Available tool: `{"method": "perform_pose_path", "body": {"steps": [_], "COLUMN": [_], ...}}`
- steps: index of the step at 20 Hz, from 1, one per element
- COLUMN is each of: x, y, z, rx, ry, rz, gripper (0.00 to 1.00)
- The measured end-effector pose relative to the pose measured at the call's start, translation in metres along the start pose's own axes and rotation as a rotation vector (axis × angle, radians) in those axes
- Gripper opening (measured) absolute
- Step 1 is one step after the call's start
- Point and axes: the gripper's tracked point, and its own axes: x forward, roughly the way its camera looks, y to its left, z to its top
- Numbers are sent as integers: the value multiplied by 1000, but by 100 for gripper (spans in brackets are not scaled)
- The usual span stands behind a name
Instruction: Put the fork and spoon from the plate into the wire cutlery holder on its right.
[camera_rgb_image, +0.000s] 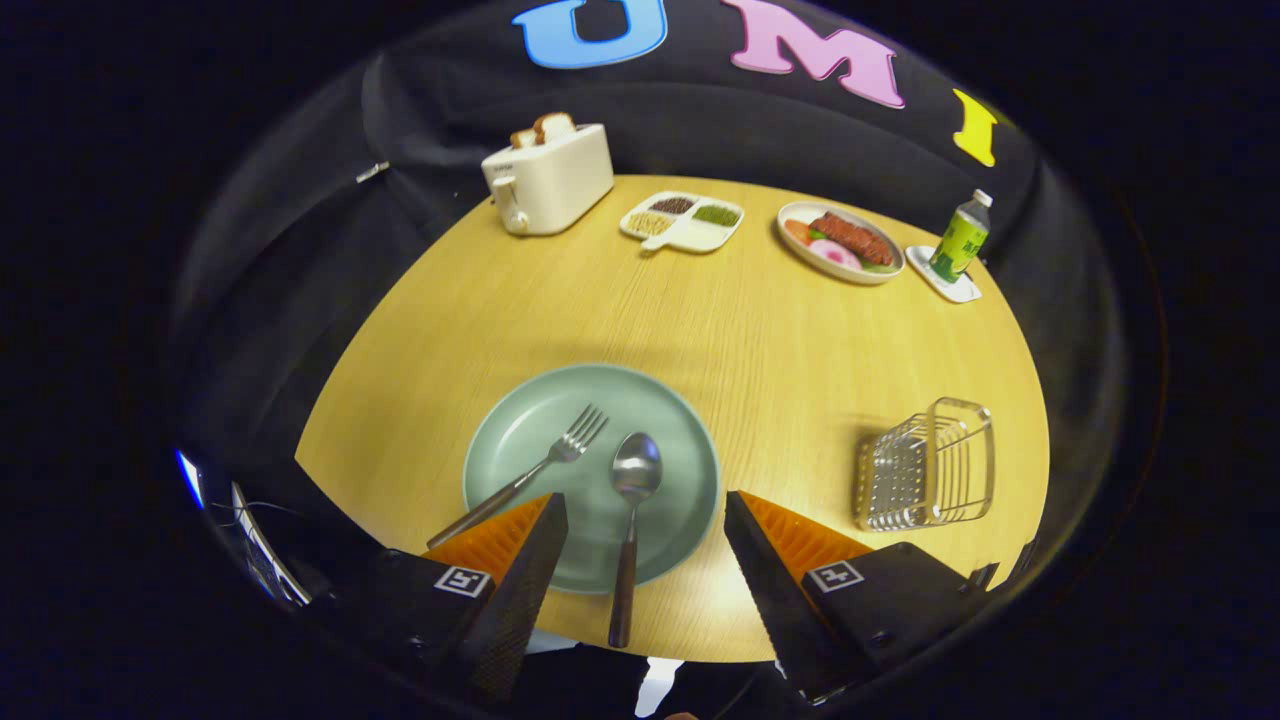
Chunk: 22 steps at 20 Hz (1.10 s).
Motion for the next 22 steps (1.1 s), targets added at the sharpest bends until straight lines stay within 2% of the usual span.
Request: {"method": "perform_pose_path", "body": {"steps": [1,3,6,8,10,12,14,16,17,19,22], "x": [6,17,33,43,49,54,57,60,58,61,53], "y": [2,2,2,4,9,7,5,1,1,9,9], "z": [-7,-20,-35,-42,-46,-51,-53,-53,-52,-52,-45], "rx": [-13,-41,-19,-3,-14,-14,-7,1,26,56,117], "ry": [28,77,145,189,233,271,289,294,297,329,332], "rz": [1,-19,-33,-32,-14,-30,-49,-54,-45,24,77], "gripper": [92,85,84,77,64,58,45,29,19,10,6]}}
